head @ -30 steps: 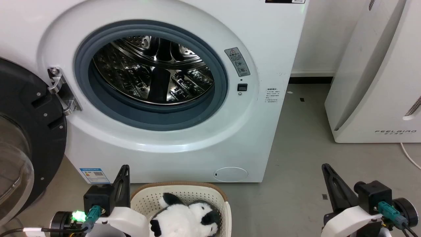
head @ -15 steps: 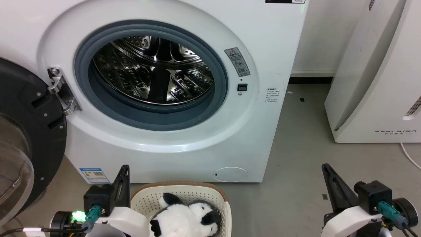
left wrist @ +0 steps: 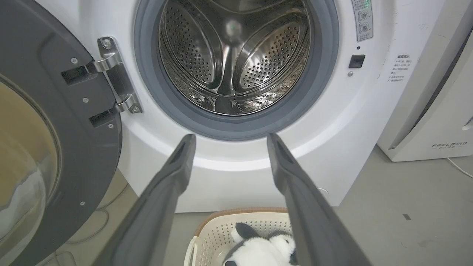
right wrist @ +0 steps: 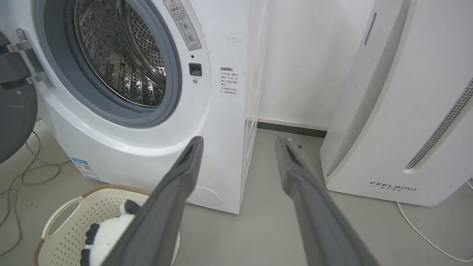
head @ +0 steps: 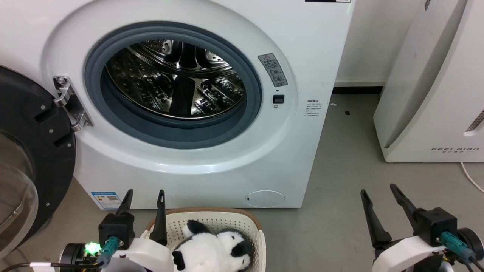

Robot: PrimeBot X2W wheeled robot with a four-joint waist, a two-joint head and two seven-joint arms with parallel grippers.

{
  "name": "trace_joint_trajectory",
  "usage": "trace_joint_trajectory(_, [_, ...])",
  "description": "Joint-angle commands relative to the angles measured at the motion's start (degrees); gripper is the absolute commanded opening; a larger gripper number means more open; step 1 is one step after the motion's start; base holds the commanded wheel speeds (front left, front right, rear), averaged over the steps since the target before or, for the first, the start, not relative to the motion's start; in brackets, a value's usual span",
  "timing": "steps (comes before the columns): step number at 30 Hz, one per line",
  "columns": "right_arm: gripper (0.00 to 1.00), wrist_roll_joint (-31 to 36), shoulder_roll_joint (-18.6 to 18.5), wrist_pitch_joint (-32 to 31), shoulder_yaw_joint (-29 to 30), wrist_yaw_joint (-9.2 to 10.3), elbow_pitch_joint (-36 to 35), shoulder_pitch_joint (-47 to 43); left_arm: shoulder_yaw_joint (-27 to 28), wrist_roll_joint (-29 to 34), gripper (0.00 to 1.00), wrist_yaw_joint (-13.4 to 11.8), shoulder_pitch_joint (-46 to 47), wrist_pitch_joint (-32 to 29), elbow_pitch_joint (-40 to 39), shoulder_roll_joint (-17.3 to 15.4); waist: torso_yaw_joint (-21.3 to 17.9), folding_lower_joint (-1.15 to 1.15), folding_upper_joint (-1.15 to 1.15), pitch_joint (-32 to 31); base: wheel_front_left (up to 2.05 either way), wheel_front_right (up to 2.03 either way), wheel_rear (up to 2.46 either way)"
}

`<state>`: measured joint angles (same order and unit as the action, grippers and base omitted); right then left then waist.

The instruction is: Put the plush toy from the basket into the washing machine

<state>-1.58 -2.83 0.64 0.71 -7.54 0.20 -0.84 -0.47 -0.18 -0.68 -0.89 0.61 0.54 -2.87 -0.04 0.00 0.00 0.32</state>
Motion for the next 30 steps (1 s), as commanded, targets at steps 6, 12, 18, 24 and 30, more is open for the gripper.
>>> trace_joint_trajectory(6, [1.0,-1.3,0.0,1.2,0.8,0.02,-0.6,0.3,-0.8,0.0,1.0,-0.4,1.5,1.2,1.1,-0.2,-0.2,0.0,0.0,0.6,0.0,0.0,0.0])
trace_joint_trajectory(12, [1.0,-2.3,0.0,1.9,1.5,0.02,-0.7,0.7,-1.8,0.4,1.0,-0.5,3.0,1.9,2.7,-0.6,-0.5,0.0,0.0,1.5,0.0,0.0,0.0])
trace_joint_trajectory(18, [1.0,-3.5,0.0,2.6,2.2,0.02,-0.7,1.4,-2.9,0.7,1.0,-0.7,4.9,2.6,5.0,-1.4,-1.0,0.0,0.0,2.9,0.0,0.0,0.0])
trace_joint_trajectory(24, [1.0,-4.9,0.0,3.3,2.8,0.02,-0.8,2.3,-4.2,1.0,1.0,-0.7,7.0,3.3,8.1,-2.2,-1.6,0.0,0.0,4.6,0.0,0.0,0.0])
trace_joint_trajectory(30, [1.0,-6.1,0.0,4.0,3.2,0.02,-1.0,3.3,-5.8,1.4,1.0,-0.6,9.5,4.0,11.8,-3.2,-2.3,0.0,0.0,6.6,0.0,0.0,0.0])
